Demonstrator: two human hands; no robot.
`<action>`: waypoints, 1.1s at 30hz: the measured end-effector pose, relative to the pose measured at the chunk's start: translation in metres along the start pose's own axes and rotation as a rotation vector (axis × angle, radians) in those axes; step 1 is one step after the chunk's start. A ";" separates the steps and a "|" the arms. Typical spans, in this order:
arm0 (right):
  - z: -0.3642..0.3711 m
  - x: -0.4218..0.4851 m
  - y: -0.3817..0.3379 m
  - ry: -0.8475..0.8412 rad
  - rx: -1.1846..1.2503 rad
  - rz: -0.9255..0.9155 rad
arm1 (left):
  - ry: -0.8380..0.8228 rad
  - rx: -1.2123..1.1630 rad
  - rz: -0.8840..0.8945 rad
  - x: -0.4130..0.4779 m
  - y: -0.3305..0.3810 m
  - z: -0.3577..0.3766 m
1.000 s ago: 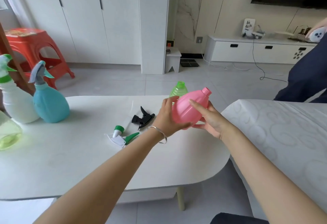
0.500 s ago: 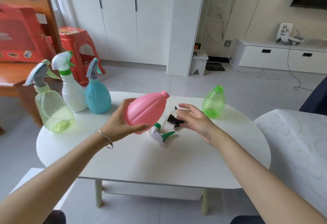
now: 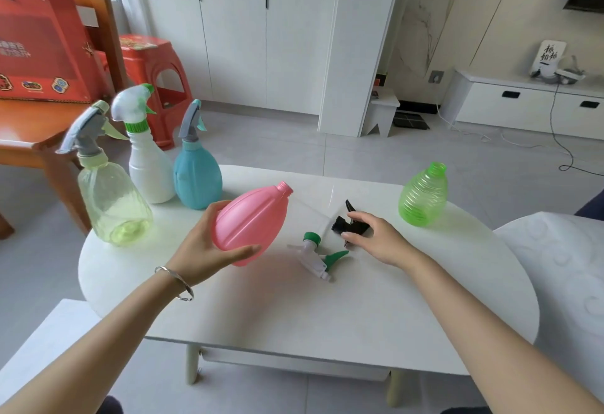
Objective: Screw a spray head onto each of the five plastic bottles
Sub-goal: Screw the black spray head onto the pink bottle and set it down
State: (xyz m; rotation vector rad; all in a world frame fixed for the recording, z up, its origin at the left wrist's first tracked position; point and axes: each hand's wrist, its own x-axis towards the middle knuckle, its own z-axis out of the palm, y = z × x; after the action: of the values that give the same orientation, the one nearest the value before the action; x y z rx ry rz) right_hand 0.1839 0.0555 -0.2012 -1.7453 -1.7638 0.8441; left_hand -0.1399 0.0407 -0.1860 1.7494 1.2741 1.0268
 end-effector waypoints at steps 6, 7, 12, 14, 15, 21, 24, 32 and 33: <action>0.000 0.007 0.005 0.008 -0.254 -0.049 | 0.018 0.006 -0.006 0.009 0.000 0.002; 0.001 0.008 0.005 0.023 -0.286 -0.059 | 0.016 -0.001 -0.007 0.009 0.000 0.003; 0.003 0.008 0.004 0.078 -0.361 -0.068 | 0.008 -0.025 -0.002 0.013 0.004 0.006; 0.003 0.007 0.005 0.104 -0.355 -0.089 | 0.008 -0.032 0.002 0.014 0.005 0.007; 0.003 0.008 0.006 0.110 -0.359 -0.097 | 0.008 -0.034 0.003 0.014 0.006 0.008; 0.000 0.005 -0.002 0.190 -0.123 -0.089 | 0.015 -0.050 0.006 0.014 0.008 0.005; -0.003 0.002 -0.023 0.234 0.289 -0.097 | 0.026 -0.036 0.002 0.013 0.006 0.003; -0.011 -0.006 -0.045 0.328 0.971 0.127 | 0.026 -0.029 -0.050 0.010 0.005 -0.007; -0.013 -0.007 -0.046 0.329 0.999 0.134 | 0.026 -0.029 -0.060 0.010 0.005 -0.009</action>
State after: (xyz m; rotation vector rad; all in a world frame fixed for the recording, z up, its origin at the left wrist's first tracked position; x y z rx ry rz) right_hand 0.1626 0.0505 -0.1588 -1.2068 -0.7649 1.1400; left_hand -0.1443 0.0497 -0.1765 1.6717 1.3138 1.0318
